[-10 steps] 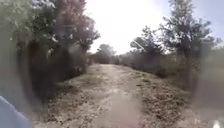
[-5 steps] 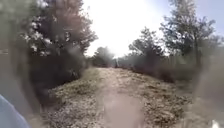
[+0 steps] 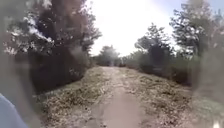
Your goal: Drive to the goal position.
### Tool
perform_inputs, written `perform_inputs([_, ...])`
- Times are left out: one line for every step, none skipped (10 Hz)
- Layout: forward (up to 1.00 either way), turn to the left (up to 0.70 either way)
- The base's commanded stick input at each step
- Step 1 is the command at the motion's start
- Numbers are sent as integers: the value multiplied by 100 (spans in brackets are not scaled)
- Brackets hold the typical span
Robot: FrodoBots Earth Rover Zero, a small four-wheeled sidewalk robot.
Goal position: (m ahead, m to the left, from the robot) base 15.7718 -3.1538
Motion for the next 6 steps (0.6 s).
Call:
perform_inputs([100, 0])
perform_inputs([100, 0])
perform_inputs([100, 0])
perform_inputs([100, 0])
perform_inputs([100, 0])
perform_inputs([100, 27])
